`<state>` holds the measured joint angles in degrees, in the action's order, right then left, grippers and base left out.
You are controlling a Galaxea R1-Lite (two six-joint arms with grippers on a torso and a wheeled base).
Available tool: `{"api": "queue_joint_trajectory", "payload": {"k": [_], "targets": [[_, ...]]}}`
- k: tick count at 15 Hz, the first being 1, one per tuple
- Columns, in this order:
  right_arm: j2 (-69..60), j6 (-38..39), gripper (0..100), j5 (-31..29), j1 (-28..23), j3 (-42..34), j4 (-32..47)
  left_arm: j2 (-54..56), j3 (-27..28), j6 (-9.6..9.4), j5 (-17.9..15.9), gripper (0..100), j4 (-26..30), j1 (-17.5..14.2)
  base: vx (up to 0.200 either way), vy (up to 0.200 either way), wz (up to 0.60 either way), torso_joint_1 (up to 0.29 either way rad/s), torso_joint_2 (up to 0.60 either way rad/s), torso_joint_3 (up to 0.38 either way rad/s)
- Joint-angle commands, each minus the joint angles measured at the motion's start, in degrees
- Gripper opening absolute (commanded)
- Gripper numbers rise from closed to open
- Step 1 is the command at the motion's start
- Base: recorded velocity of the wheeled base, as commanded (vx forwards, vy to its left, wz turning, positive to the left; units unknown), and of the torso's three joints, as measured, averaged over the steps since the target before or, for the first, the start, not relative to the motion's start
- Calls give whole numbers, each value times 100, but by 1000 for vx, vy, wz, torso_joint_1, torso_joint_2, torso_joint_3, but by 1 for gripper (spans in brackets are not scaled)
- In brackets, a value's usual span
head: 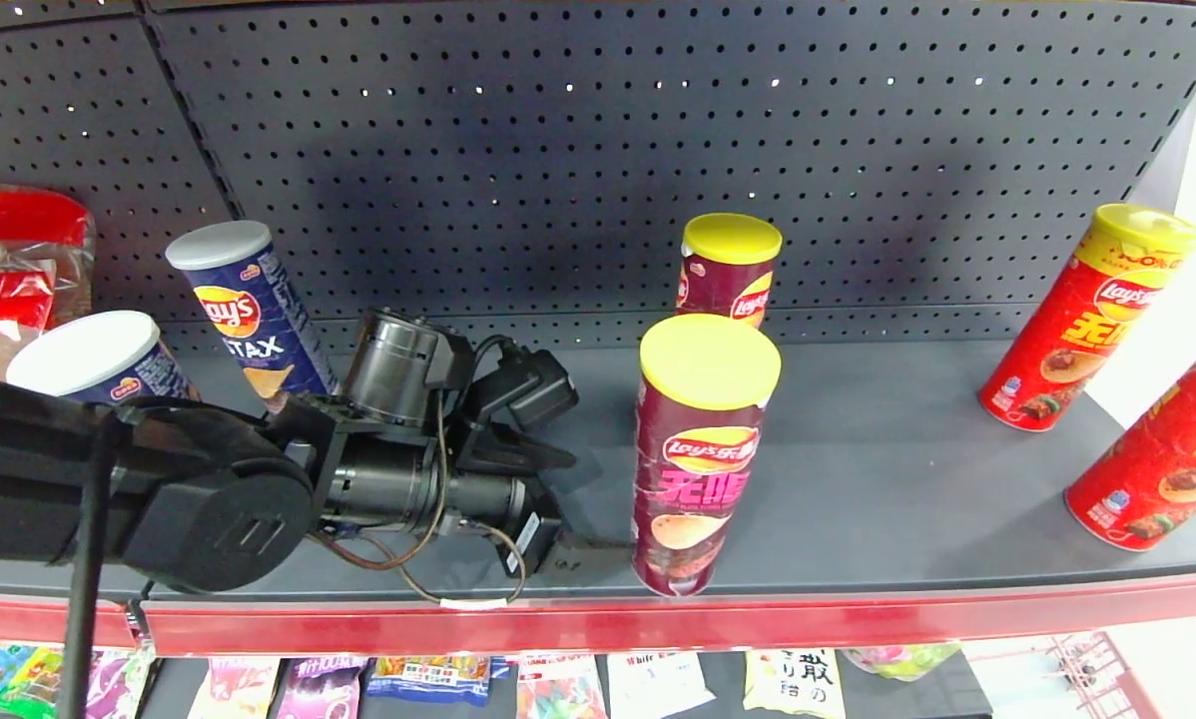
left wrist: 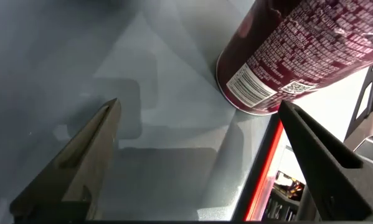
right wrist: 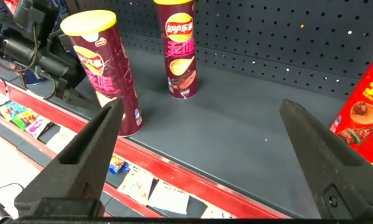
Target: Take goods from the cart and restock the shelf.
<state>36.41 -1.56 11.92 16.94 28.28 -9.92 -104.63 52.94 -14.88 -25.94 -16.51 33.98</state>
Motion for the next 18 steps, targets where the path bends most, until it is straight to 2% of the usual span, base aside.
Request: {"api": "queue_joint_trajectory", "payload": {"k": [1, 6, 18], "targets": [[41, -2, 100, 3, -7, 2, -1, -13, 14, 3, -7, 100, -2, 13, 0, 0, 0, 0, 0, 0], [24, -2, 100, 3, -7, 11, -1, -154, 225, 12, 1, 100, -2, 127, 0, 0, 0, 0, 0, 0], [15, -11, 100, 3, -33, 28, -1, -216, 383, 3, 1, 100, -2, 180, 0, 0, 0, 0, 0, 0]]}}
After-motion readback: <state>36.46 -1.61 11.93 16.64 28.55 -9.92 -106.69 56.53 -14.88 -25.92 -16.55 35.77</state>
